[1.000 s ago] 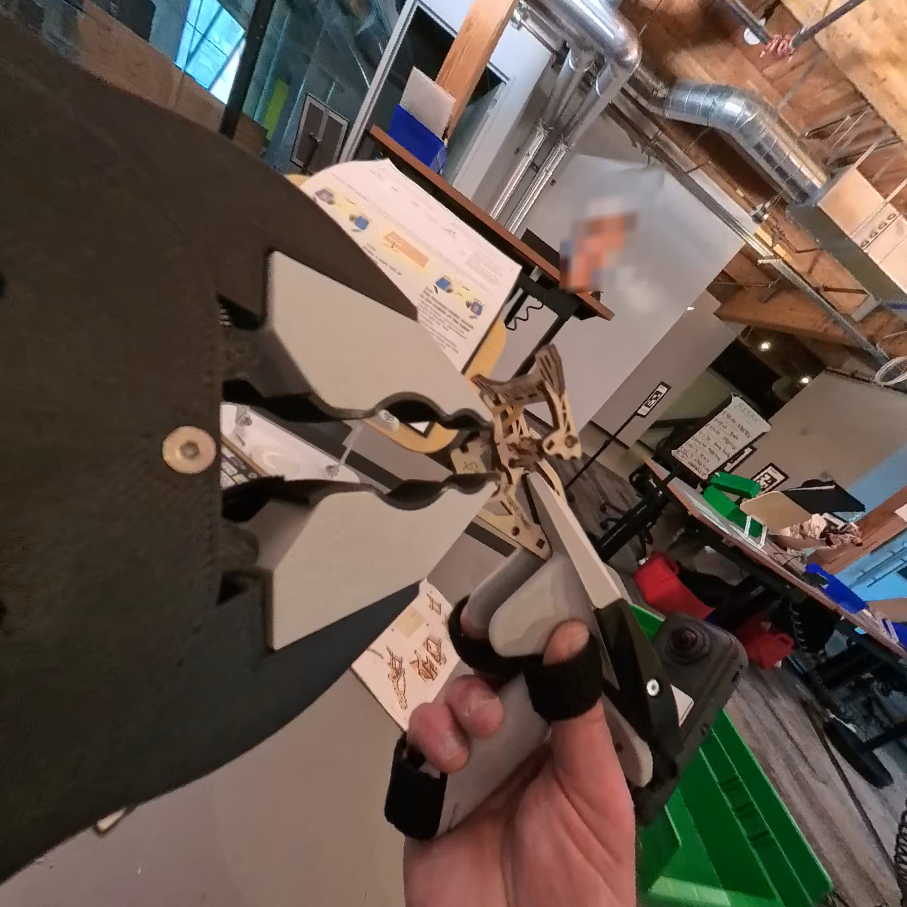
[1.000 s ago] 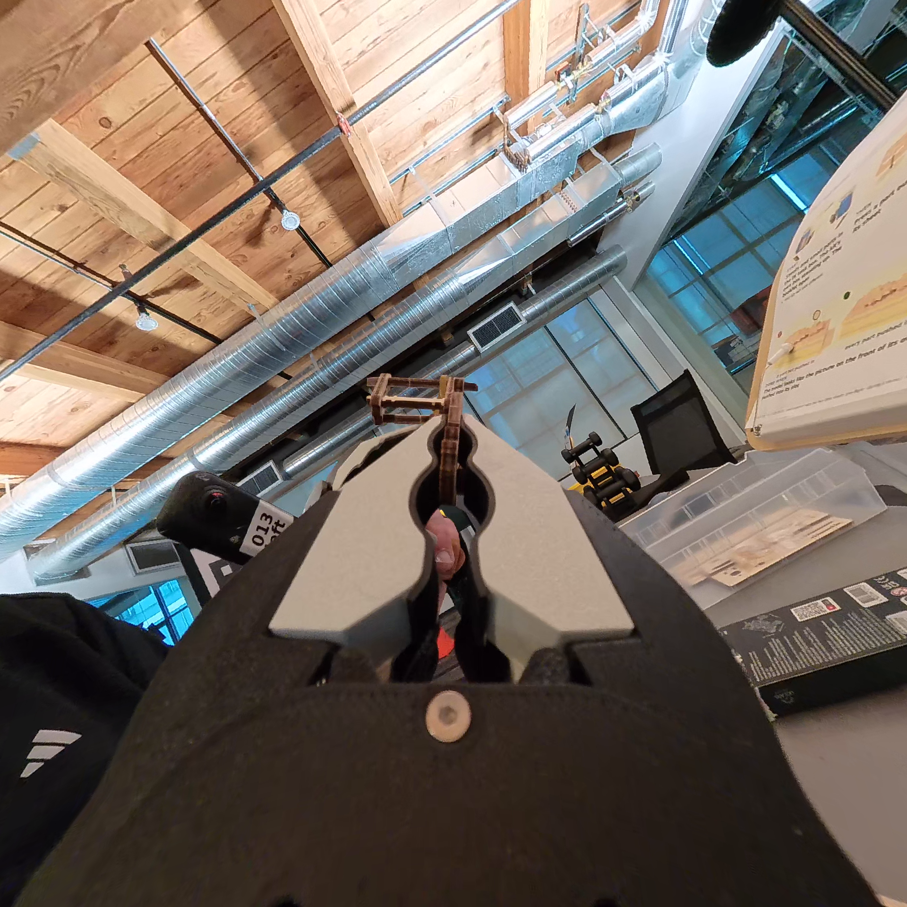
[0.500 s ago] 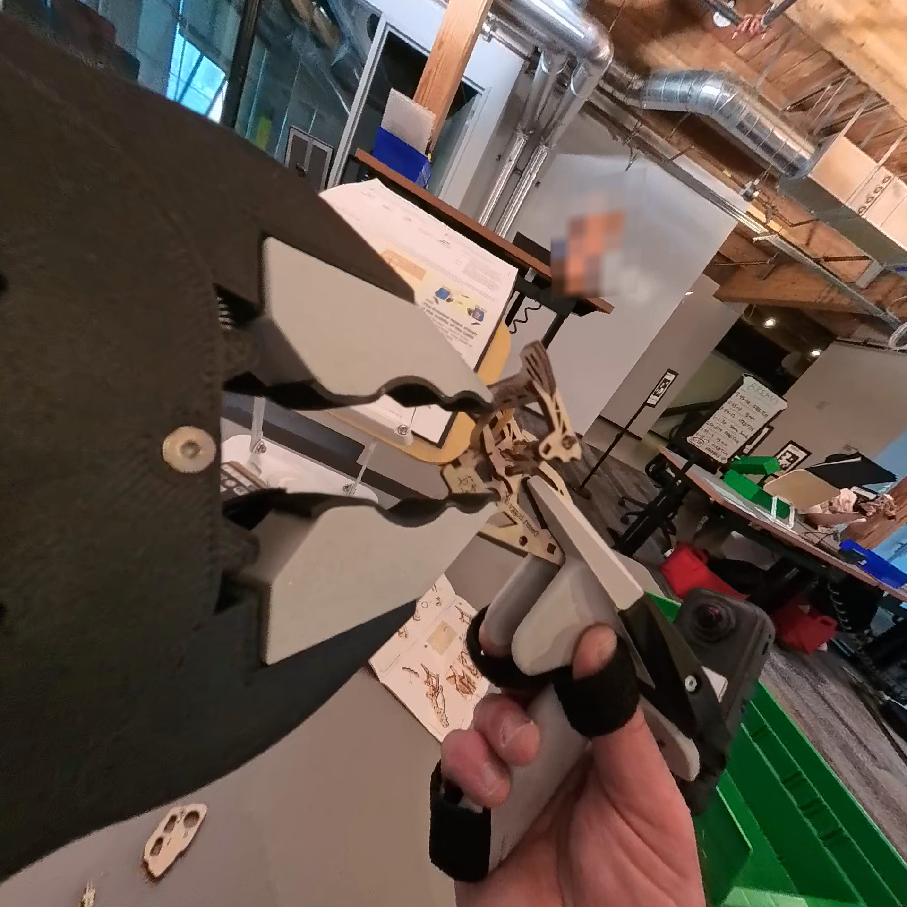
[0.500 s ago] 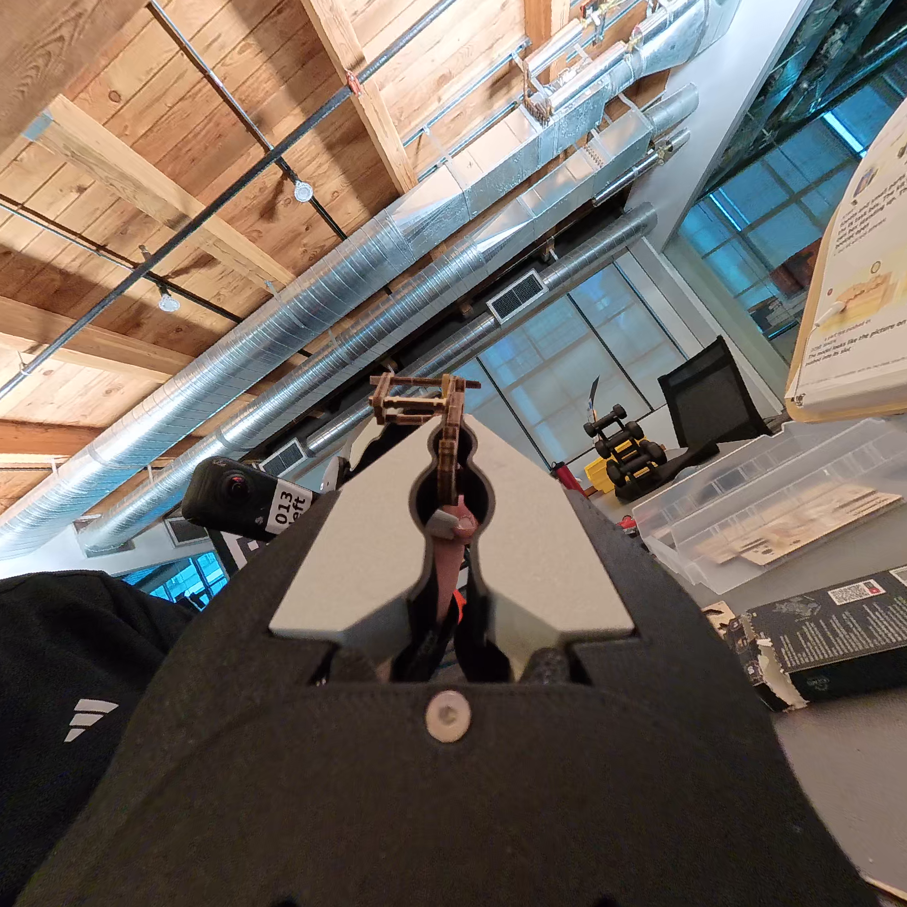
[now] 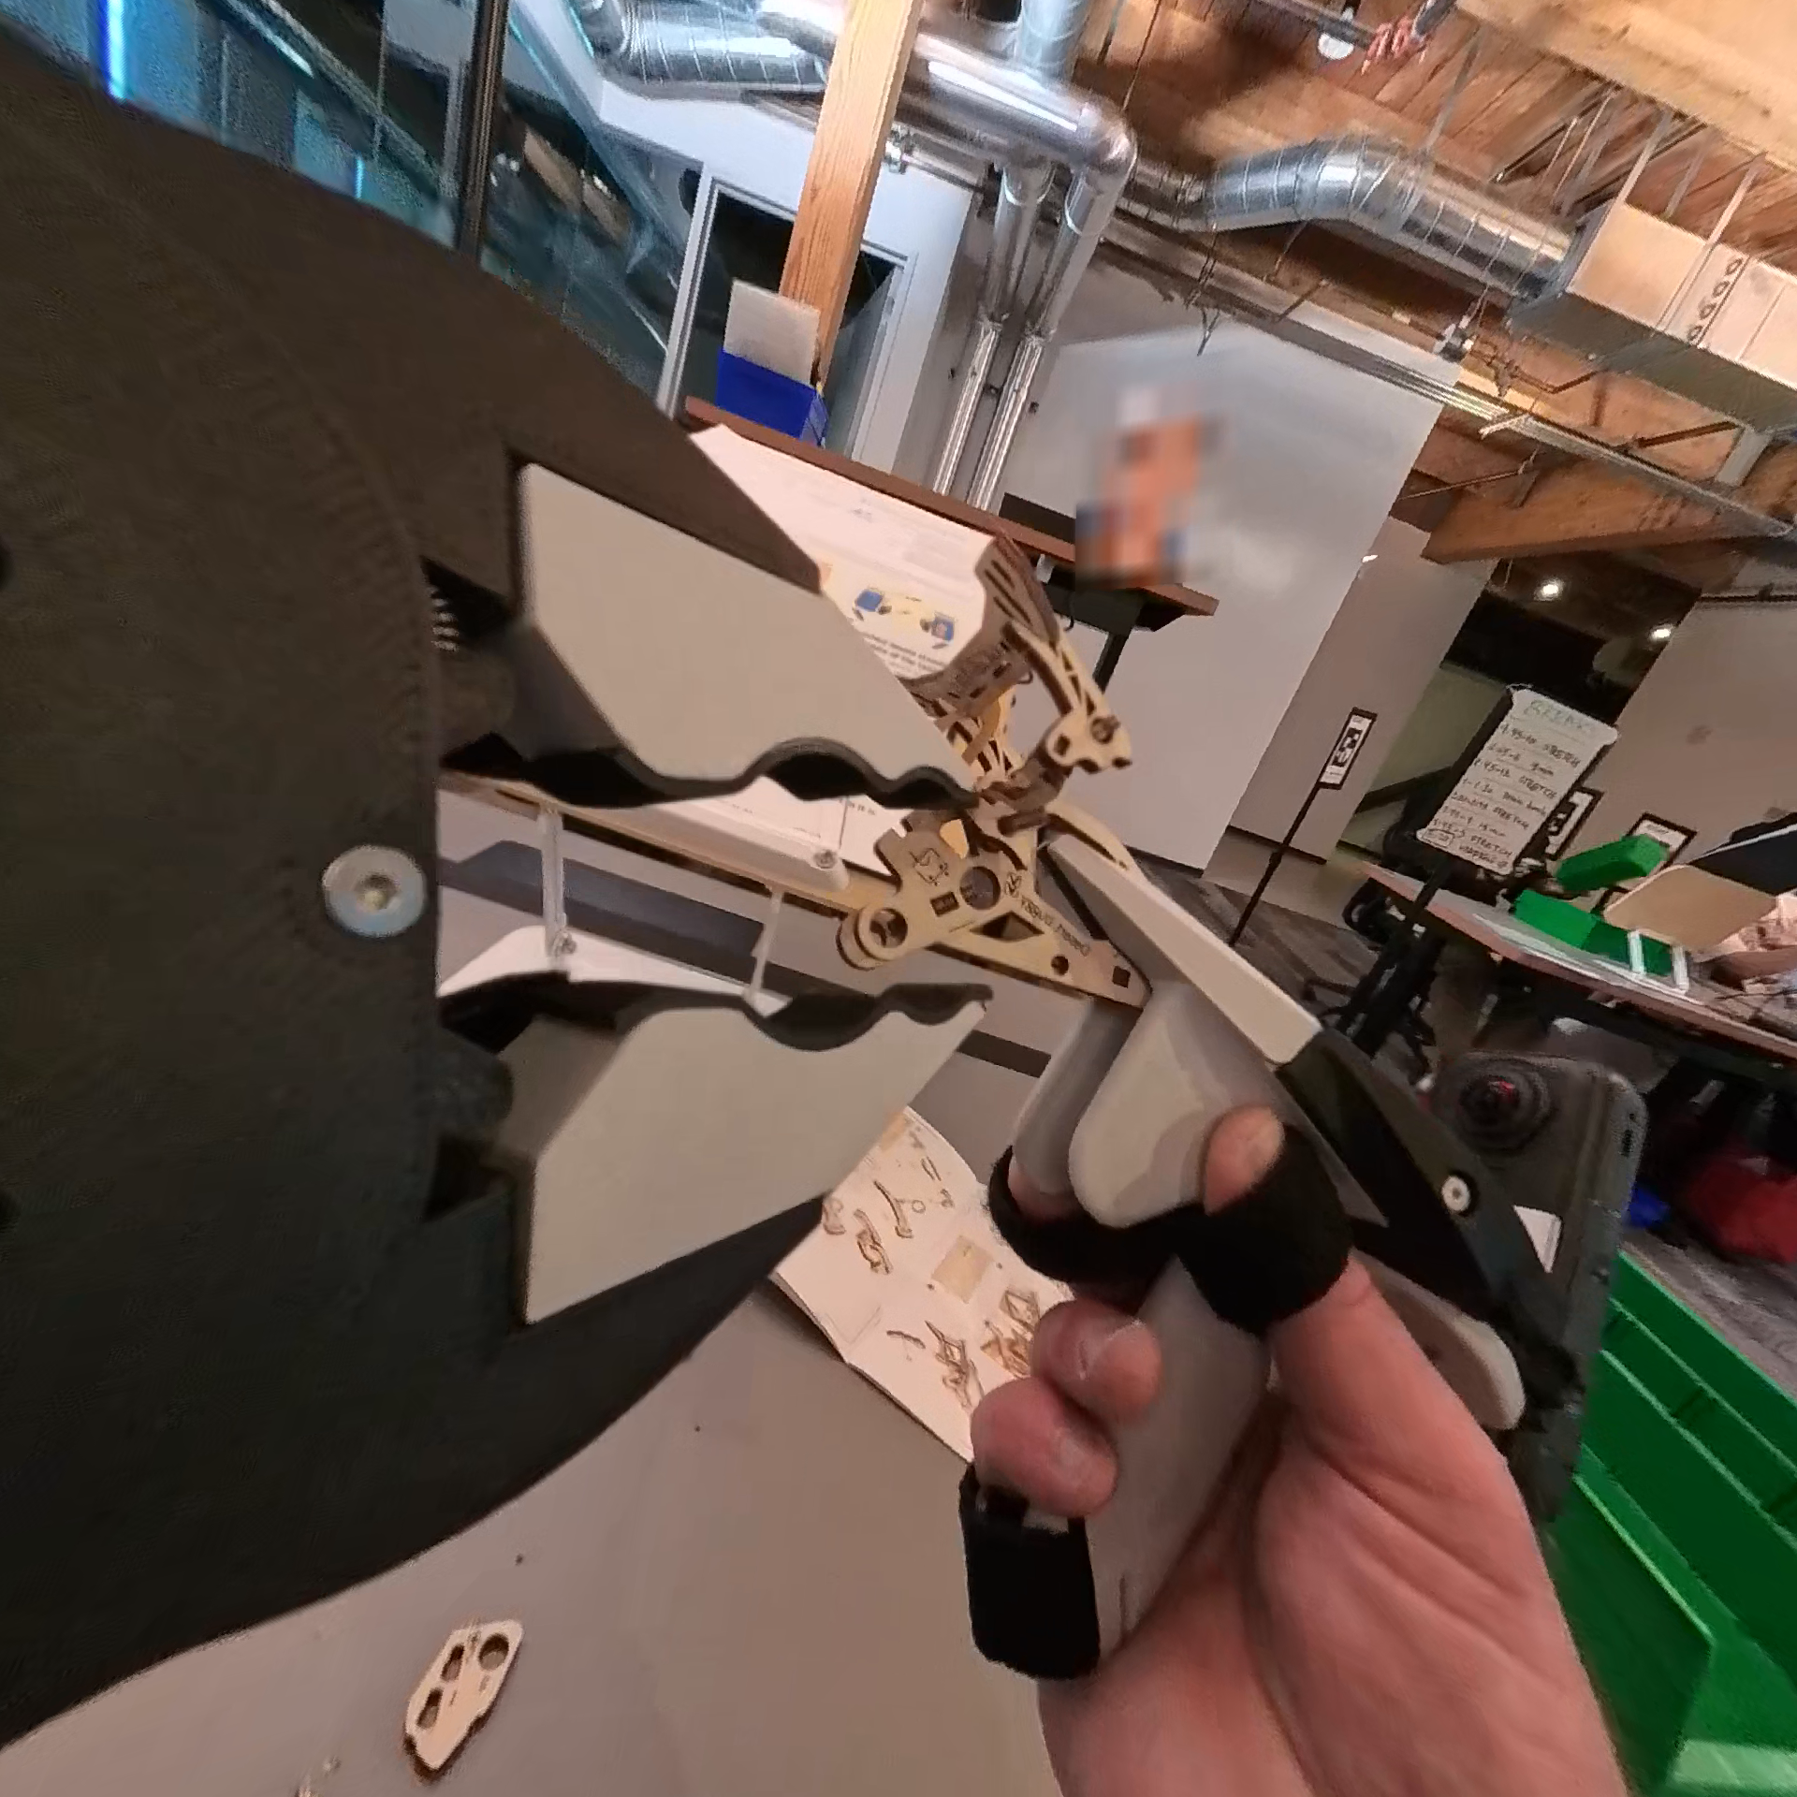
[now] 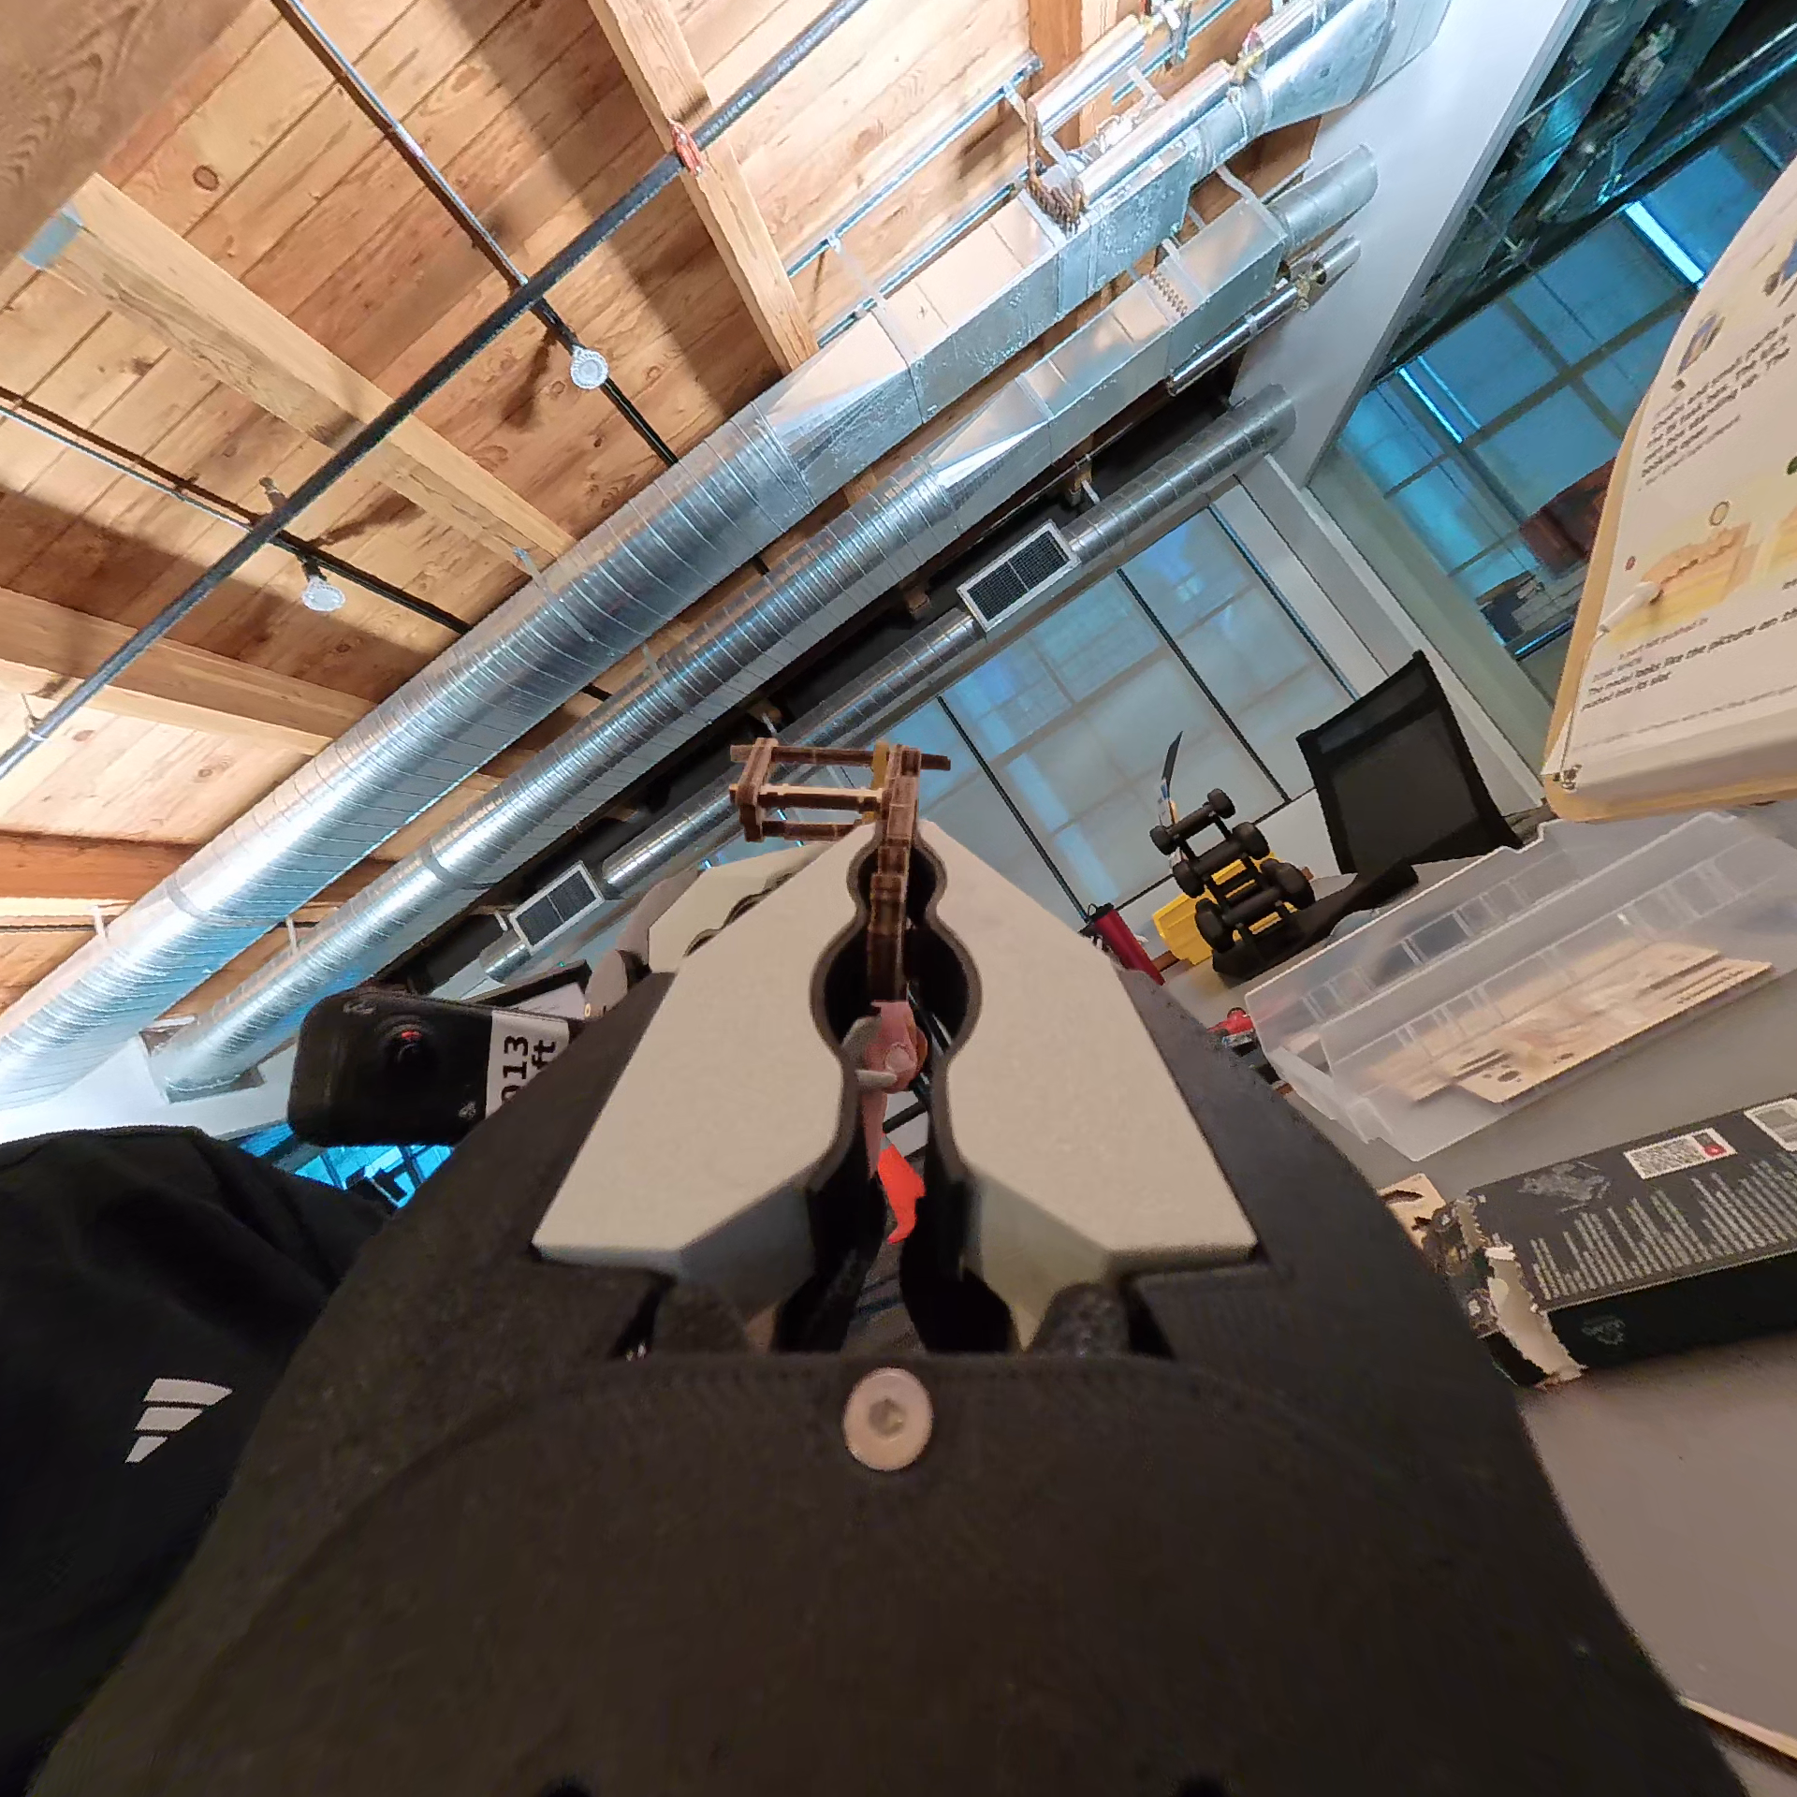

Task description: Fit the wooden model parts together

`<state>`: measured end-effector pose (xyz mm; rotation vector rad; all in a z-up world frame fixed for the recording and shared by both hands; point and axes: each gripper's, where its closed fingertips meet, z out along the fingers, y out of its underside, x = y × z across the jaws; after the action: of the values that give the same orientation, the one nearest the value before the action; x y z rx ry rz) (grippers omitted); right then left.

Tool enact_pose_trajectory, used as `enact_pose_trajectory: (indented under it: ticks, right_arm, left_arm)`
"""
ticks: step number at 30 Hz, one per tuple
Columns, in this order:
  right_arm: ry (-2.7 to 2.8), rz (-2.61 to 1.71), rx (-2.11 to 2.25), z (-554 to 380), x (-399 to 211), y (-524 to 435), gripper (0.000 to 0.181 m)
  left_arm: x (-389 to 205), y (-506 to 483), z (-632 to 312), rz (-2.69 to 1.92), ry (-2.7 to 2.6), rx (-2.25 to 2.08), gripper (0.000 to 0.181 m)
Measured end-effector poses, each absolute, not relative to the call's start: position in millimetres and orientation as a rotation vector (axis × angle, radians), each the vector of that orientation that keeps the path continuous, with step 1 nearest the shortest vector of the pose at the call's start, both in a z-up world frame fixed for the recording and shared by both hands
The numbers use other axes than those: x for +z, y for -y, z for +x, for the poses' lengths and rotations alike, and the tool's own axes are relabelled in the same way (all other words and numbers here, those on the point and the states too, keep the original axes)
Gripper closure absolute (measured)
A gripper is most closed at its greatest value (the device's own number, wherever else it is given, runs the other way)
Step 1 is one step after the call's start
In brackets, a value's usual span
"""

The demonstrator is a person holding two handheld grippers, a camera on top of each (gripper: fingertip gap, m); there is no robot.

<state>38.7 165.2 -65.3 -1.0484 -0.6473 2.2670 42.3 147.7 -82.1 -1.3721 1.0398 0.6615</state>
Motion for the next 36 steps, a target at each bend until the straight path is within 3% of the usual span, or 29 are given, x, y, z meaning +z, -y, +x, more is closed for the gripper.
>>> enact_pose_trajectory:
  ticks: [16, 21, 24, 36]
  right_arm:
    - [0.668, -1.078, 2.222, 33.2, -69.6, -164.0, 0.181]
    - [0.664, -1.072, 2.228, 33.6, -67.7, -164.2, 0.181]
    - [0.666, -1.067, 2.233, 33.8, -67.5, -162.8, 0.181]
    - [0.656, -1.085, 2.212, 26.6, -69.7, -160.1, 0.181]
  left_arm:
    - [-79.5, -154.6, 29.7, -1.469, -0.932, 0.636, 0.144]
    - [-82.5, -153.5, 34.8, -1.470, -0.943, 0.579, 0.132]
    - [-76.5, -149.6, 31.2, -1.451, -0.895, 0.568, 0.141]
    - [-84.1, -144.2, 31.9, -1.512, -0.813, 0.405, 0.132]
